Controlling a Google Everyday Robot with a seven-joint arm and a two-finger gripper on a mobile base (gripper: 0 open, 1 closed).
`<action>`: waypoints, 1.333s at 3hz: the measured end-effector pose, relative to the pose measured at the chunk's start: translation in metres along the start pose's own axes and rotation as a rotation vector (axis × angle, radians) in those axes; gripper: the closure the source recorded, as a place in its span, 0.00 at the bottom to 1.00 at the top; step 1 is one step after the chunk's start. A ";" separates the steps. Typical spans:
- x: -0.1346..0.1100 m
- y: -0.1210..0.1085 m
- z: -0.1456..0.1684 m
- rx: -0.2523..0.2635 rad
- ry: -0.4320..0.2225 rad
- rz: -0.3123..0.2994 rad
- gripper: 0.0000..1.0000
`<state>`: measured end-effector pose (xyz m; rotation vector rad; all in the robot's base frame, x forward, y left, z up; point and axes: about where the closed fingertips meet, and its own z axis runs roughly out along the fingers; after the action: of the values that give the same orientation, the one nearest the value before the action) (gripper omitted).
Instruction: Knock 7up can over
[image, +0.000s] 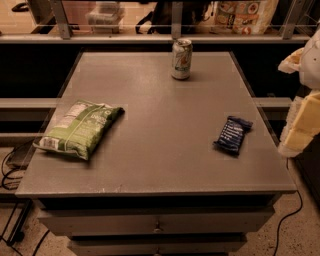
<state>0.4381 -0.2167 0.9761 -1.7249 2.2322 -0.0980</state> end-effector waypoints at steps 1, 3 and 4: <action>0.000 0.000 -0.001 0.003 -0.003 0.000 0.00; -0.021 -0.031 0.015 0.099 -0.131 0.036 0.00; -0.032 -0.061 0.030 0.153 -0.177 0.080 0.00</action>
Offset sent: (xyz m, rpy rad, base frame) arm 0.0360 0.0143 -0.0012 0.1681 -0.1382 -0.0059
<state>0.5110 -0.1983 0.9694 -1.5025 2.1041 -0.0914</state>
